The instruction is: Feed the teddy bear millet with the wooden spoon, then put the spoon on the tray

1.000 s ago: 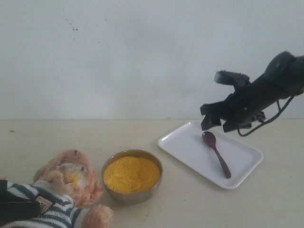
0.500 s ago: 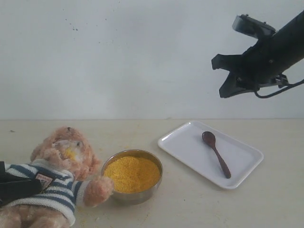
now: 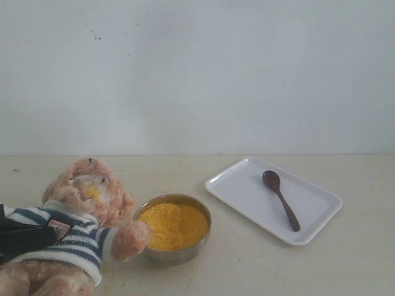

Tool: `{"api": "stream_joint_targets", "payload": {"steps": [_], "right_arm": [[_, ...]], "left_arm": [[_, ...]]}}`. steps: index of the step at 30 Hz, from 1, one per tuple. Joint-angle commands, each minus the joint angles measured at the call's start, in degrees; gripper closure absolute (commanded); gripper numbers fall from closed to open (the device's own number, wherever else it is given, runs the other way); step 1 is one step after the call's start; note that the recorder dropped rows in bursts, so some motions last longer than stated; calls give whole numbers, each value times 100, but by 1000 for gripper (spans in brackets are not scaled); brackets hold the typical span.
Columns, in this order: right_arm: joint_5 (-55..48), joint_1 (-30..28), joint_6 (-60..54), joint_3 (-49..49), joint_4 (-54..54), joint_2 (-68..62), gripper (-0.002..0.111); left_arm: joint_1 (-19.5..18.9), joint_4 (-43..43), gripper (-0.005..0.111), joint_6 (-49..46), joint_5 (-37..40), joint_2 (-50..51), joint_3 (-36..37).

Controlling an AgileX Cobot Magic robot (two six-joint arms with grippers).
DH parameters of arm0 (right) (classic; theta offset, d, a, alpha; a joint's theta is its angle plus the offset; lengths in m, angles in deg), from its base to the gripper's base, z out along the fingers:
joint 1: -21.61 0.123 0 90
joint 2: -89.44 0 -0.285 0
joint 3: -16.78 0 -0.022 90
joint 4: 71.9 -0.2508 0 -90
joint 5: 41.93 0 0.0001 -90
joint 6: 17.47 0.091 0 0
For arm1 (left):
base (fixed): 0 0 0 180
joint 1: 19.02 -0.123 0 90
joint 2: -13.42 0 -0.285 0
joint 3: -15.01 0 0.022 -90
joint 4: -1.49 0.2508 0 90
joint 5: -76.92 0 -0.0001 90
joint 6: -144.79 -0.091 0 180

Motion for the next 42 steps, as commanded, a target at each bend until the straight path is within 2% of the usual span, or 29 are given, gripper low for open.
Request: {"api": "stream_joint_targets", "payload": {"steps": [1, 6, 8, 11, 12, 17, 29, 31, 33, 38, 42], "right_arm": [[1279, -20, 212, -960, 371, 1068, 107], [1685, -20, 526, -2198, 360, 2122, 107], [2086, -20, 735, -3282, 360, 2870, 107], [3307, -20, 735, -5191, 110, 4653, 107], [3497, -20, 735, -5525, 98, 5039, 107], [3301, -20, 750, -6732, 98, 6608, 107], [3211, -20, 473, -7940, 98, 6764, 107], [3049, -20, 573, -7984, 57, 6764, 107], [2403, -20, 629, -7984, 57, 6764, 107], [2537, -20, 576, -7984, 57, 6785, 107], [2026, -20, 661, -7984, 22, 6785, 107]], "left_arm": [[1, -306, 103, -50, 178, -43, 11], [1, -280, 103, -48, 178, -43, 11], [1, -280, 103, -48, 178, -43, 11], [1, -278, 103, -48, 228, -43, 11], [1, -278, 103, -48, 228, -43, 11], [1, -278, 103, -48, 228, -43, 11], [1, -278, 103, -349, 215, -43, 11], [1, -278, 103, -359, 215, -43, 11], [1, -278, 103, -358, 202, -43, 11], [1, -269, 103, -370, 180, -43, 11], [1, -269, 103, -384, 7, -43, 11]]}}
